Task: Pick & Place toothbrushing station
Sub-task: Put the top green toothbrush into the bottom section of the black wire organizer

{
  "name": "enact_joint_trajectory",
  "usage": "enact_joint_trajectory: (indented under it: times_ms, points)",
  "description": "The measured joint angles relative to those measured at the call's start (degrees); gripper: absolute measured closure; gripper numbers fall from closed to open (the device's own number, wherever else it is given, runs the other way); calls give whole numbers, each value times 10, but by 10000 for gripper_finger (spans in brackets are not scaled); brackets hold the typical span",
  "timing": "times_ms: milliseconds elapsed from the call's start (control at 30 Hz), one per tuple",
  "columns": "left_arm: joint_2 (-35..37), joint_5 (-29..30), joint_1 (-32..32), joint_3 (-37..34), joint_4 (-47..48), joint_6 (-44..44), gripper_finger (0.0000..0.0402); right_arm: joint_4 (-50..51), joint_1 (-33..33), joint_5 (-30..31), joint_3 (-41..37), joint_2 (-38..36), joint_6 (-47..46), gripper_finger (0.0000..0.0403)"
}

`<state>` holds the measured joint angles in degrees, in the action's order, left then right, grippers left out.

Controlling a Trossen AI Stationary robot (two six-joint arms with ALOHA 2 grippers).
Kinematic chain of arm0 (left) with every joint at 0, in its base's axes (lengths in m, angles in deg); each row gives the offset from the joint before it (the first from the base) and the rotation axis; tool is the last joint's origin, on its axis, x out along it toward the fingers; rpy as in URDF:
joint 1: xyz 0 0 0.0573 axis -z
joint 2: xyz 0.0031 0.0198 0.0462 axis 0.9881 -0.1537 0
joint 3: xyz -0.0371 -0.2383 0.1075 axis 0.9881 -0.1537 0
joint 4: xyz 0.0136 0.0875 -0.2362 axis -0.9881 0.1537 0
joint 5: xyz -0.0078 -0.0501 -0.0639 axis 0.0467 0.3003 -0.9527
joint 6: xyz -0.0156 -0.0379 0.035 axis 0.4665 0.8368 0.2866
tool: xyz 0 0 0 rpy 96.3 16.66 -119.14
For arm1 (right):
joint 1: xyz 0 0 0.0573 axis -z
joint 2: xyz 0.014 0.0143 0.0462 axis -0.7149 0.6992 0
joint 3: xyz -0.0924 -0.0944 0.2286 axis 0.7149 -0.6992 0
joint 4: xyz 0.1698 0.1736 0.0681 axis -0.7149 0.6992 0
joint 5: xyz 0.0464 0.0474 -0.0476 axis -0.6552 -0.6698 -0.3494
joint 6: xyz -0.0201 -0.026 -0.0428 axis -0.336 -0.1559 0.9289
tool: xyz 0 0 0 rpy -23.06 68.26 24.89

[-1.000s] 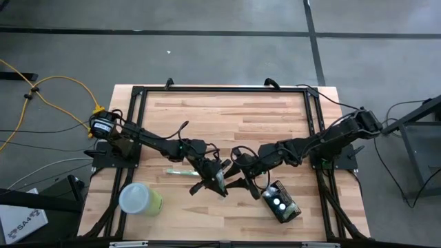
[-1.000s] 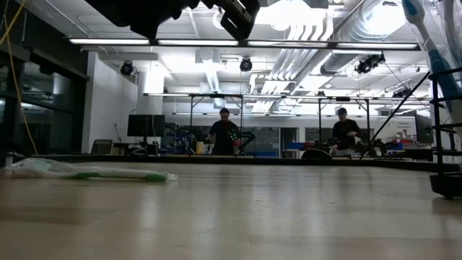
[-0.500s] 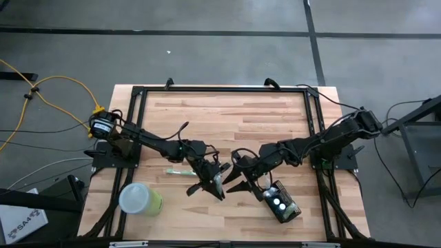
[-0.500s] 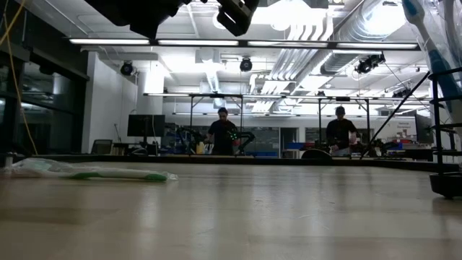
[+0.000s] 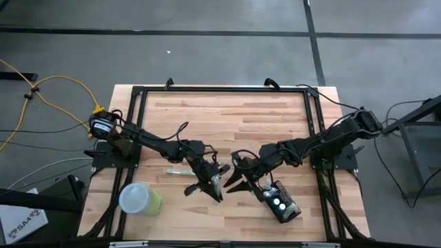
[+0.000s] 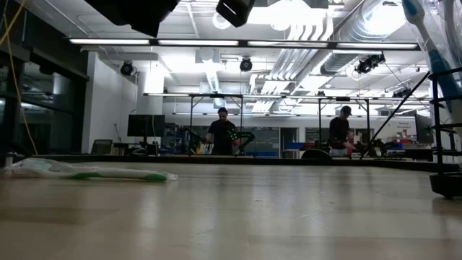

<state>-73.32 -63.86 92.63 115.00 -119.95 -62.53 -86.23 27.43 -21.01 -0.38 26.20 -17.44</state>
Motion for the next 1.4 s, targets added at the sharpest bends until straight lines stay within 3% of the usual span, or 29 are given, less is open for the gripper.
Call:
enact_joint_trajectory:
  times_ms: [400, 933, 1200, 1400]
  points:
    - [0, 10, 6, 0, -2, 18, 387, 13, -1, 13, 0, 0, -17, 299]
    - [0, -23, 13, 0, 14, 25, 385, 21, -6, -62, 0, -3, -90, 288]
    - [0, 62, 15, 0, 69, 25, 384, 26, 0, -31, 0, -12, -90, 295]
    - [0, 70, 26, 0, 77, 25, 384, 76, 7, 3, 1, -39, -71, 296]
